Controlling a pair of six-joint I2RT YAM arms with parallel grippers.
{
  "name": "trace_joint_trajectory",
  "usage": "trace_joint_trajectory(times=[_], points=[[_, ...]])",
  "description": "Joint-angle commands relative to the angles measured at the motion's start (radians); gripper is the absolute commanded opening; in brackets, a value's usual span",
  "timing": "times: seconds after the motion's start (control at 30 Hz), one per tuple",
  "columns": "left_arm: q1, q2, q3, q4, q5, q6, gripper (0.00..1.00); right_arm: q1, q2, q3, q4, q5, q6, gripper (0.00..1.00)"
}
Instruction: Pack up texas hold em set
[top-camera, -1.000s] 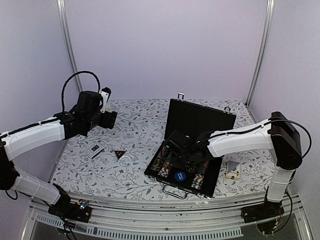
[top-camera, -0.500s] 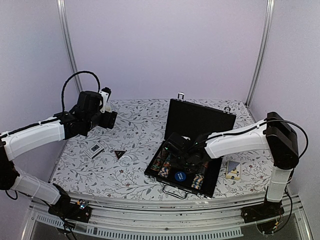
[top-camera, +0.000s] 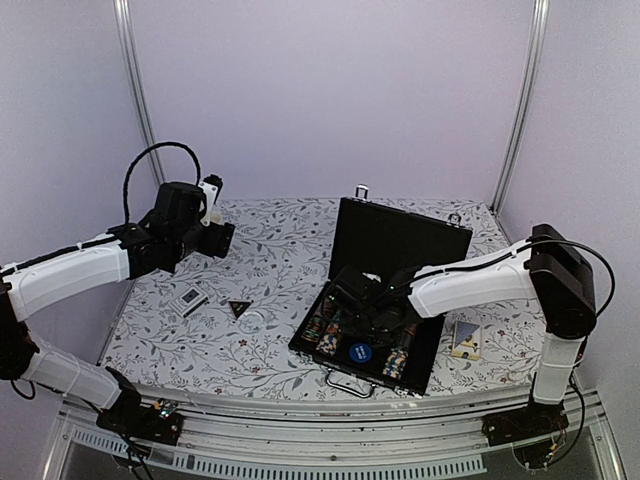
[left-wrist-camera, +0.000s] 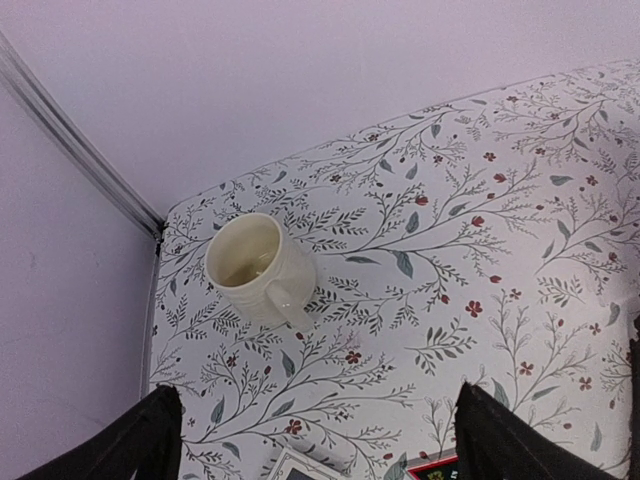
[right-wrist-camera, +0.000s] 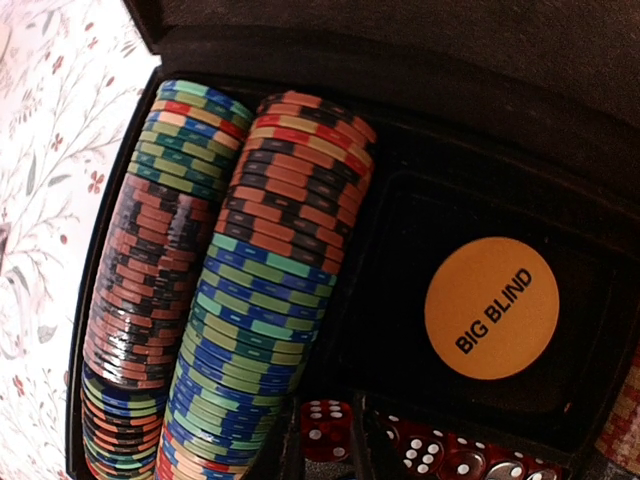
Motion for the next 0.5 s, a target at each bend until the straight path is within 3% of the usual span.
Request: trace_joint_trajectory(times=[0.0, 0.27, 0.47], points=[[-0.016, -0.004, 0.012, 0.005, -0.008, 0.01, 0.95, -0.005, 0.013, -0.001, 0.019, 0.0, -0.013, 0.23], [-0.016, -0.004, 0.011, 0.005, -0.006, 0.01, 0.95, -0.005, -0.009, -0.004, 0.019, 0.008, -0.021, 0.33], [-0.016, -0.004, 0.012, 0.005, -0.007, 0.009, 0.95, -0.004, -0.029, -0.004, 0.02, 0.012, -0.025, 0.32]])
